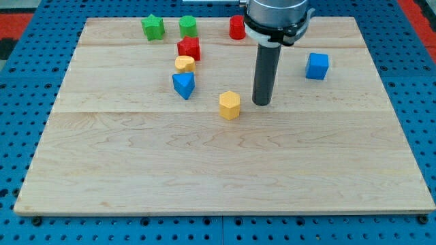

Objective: Move the blue cube below the yellow hexagon

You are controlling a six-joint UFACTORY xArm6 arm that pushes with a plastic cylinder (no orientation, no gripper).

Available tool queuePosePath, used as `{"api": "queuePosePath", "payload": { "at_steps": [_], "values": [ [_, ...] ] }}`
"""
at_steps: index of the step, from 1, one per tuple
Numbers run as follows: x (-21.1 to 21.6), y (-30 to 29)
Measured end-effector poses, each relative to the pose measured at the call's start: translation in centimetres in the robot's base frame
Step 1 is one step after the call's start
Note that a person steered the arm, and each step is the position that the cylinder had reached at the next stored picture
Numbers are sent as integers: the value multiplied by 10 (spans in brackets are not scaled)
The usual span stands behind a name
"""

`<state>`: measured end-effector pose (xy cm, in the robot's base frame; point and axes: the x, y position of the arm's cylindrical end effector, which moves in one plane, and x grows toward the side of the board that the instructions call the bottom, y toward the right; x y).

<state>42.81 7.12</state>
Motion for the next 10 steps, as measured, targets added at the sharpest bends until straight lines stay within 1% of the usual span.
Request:
{"api": "queuePosePath", "payload": {
  "at_steps": [2,3,4,5,6,7,8,9,10],
  "values": [
    [6,-91],
    [6,-120],
    [6,-54],
    [6,58],
    [-12,159],
    [-41,230],
    [-94,206],
    [-94,113],
    [-85,15]
  ]
}}
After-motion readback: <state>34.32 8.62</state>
